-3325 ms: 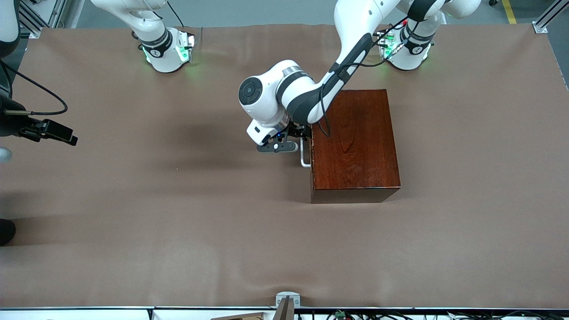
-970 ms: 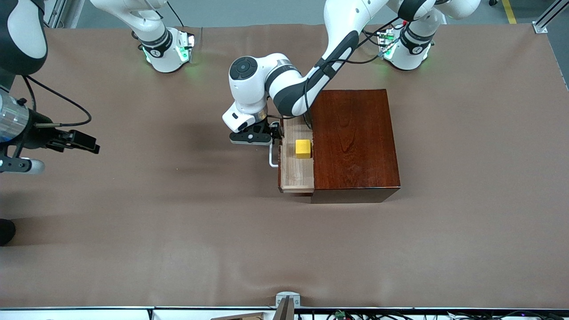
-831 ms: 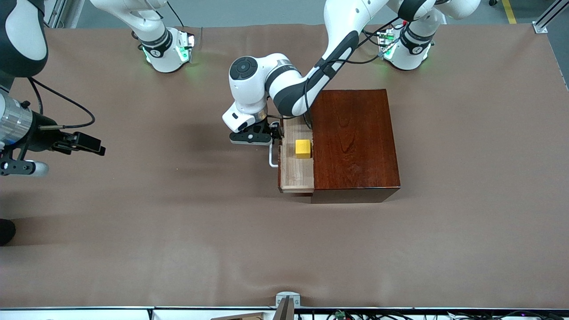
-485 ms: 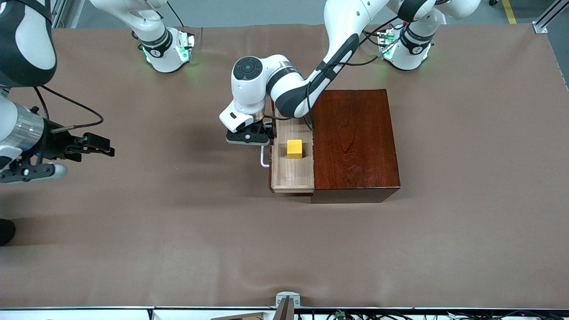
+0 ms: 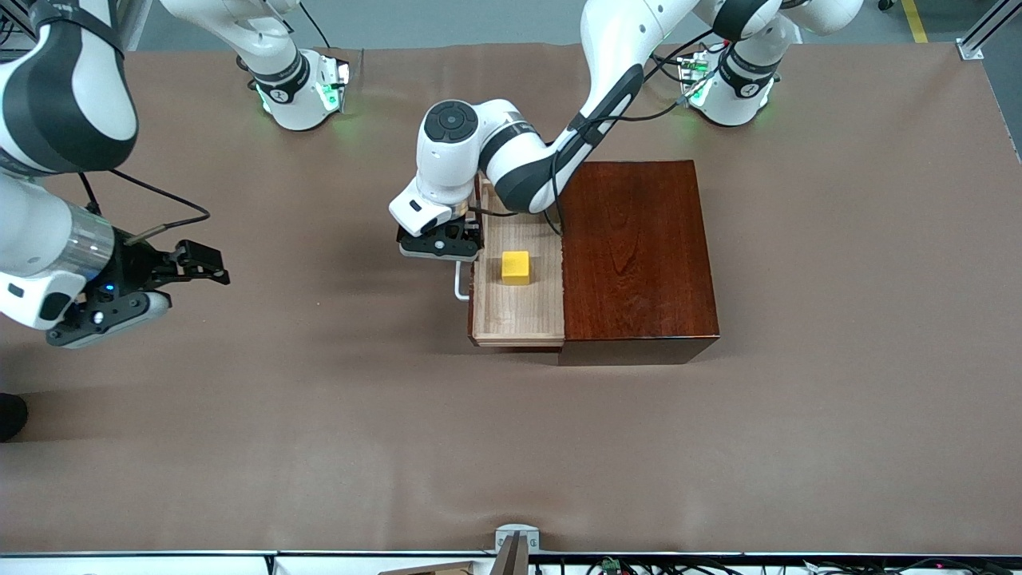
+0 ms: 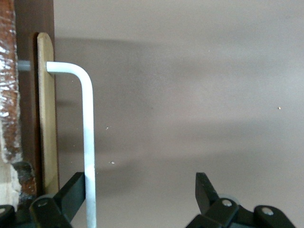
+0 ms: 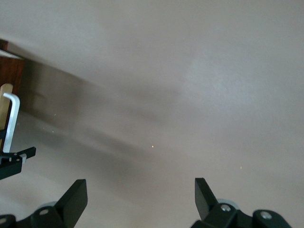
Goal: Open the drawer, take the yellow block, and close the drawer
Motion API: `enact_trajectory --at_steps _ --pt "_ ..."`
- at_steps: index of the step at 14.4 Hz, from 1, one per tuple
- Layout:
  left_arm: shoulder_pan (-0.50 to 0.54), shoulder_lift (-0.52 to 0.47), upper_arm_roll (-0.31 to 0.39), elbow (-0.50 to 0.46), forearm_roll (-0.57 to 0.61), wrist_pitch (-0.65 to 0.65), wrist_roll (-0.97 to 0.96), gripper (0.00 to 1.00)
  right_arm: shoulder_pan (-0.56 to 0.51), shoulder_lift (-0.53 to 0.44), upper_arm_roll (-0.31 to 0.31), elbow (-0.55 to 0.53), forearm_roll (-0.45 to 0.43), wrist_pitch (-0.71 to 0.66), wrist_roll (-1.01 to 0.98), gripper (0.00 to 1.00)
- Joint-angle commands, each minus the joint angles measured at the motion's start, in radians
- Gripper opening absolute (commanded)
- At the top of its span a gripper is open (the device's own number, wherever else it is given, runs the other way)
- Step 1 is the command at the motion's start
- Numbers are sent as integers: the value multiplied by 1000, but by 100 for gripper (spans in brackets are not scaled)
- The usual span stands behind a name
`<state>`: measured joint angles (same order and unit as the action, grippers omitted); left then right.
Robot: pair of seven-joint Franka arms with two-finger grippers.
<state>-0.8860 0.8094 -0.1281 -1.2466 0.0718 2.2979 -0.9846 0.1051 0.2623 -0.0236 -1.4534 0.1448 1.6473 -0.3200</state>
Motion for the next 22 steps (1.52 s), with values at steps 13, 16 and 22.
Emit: enact_trajectory --at_steps 13,16,22 --pt "6 36 16 24 -87 126 -23 100 14 57 -7 11 76 35 -361 100" --pt "7 11 12 26 -95 63 -80 100 18 57 -7 11 76 35 -361 100" --pt "19 -27 10 54 -96 2 -88 100 18 72 -7 10 78 42 -363 100"
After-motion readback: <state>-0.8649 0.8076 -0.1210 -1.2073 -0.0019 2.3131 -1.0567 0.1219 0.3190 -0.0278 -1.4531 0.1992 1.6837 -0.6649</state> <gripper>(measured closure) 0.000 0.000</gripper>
